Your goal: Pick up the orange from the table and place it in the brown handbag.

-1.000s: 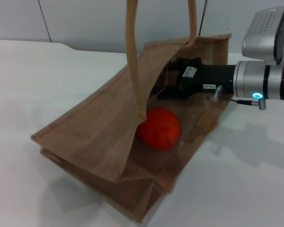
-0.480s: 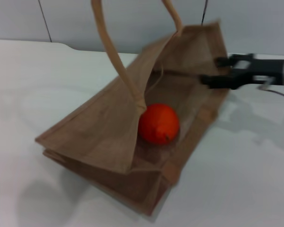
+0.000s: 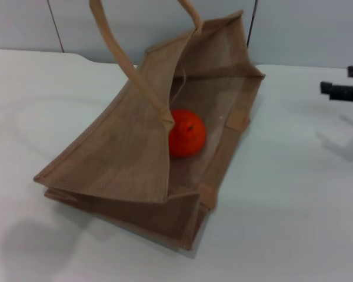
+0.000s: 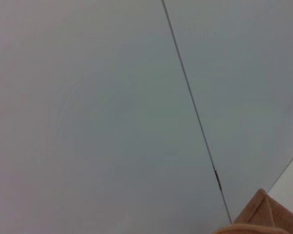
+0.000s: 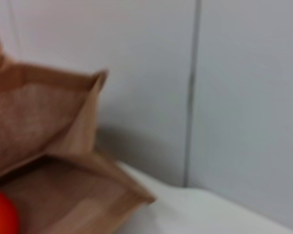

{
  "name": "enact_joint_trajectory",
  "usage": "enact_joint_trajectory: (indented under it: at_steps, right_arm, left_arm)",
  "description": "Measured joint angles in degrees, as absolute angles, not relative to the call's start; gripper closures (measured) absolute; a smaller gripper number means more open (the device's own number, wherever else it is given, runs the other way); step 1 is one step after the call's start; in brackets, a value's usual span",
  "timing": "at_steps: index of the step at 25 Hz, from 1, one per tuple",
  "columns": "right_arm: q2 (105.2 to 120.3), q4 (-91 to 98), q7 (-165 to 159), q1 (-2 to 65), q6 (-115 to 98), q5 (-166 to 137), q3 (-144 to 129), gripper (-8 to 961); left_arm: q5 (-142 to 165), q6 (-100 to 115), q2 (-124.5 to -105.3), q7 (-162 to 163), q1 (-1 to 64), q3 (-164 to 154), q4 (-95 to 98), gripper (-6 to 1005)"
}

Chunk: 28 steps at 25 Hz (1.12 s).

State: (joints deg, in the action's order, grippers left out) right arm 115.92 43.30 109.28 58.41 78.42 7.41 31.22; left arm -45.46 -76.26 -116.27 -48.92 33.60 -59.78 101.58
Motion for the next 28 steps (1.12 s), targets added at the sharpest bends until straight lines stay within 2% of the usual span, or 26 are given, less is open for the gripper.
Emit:
enact_joint_trajectory:
  at_steps: [8,13,20,27,28]
  right_arm:
    - [115.84,43.4,109.7,53.9,81.1,20.6,29.0,70]
    - [115.95,42.0,109.8,53.6,81.1,22.7,27.3,71]
    - [115.94,38.7,110.3,54.1,80.6,23.1,25.3,71]
    - [116.12,34.9,115.2,51.6,80.8,30.4,25.6,72]
    - [116.12,33.7,116.8,50.7,80.6,32.2,25.6,72]
  left_arm:
    - [-46.1,-73.6,-116.28,-50.7,33.1,-60.5,95.4,824]
    - [-48.7,-73.7,-116.27,-54.8,35.4,-61.9,86.3,591]
    - [-61.8,-73.3,-116.24,-67.5,36.2,-61.2,76.7,378]
    - [-74.5,-63.1,-116.62,-76.5,31.0,-61.7,72.8,152]
    - [-77.0,-60.7,-116.67,-78.2,30.0,-61.8,71.8,149]
